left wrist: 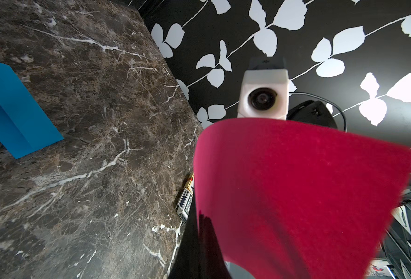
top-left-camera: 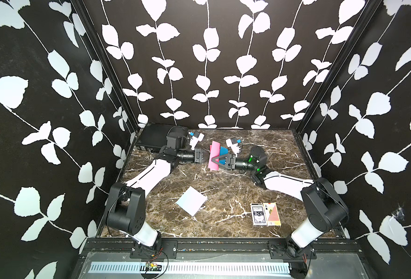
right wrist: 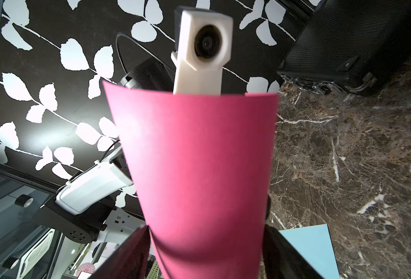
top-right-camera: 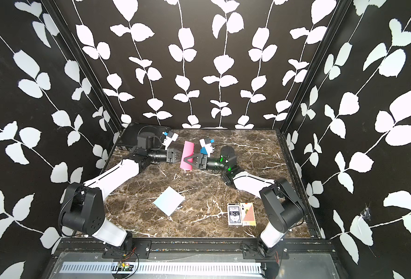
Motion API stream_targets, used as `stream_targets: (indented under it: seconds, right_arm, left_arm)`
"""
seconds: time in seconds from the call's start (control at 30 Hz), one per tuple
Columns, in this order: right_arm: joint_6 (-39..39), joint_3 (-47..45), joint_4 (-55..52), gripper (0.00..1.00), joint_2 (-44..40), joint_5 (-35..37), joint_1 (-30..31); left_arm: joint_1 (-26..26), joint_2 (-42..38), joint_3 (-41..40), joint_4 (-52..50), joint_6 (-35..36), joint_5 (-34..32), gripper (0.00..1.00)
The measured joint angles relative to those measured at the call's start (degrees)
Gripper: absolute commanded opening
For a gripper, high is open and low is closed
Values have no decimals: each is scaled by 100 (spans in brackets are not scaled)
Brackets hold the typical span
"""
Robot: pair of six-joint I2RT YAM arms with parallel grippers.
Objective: Fold the square paper along the opposite sides
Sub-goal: Fold the paper.
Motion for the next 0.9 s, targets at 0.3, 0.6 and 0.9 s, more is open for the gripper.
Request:
stream_targets:
  seconds: [0.3, 0.6, 0.9]
  right_arm:
    - [-22, -2, 15, 50, 4, -90, -22]
    - [4, -2, 111, 49, 13, -105, -37]
    - [125, 0, 267, 43, 321, -133, -31]
  left_arm:
    - [7, -20, 0, 2, -4, 17, 0]
    - [9, -85, 0, 39, -83, 26, 0]
    - [31, -96, -4, 81, -142, 26, 0]
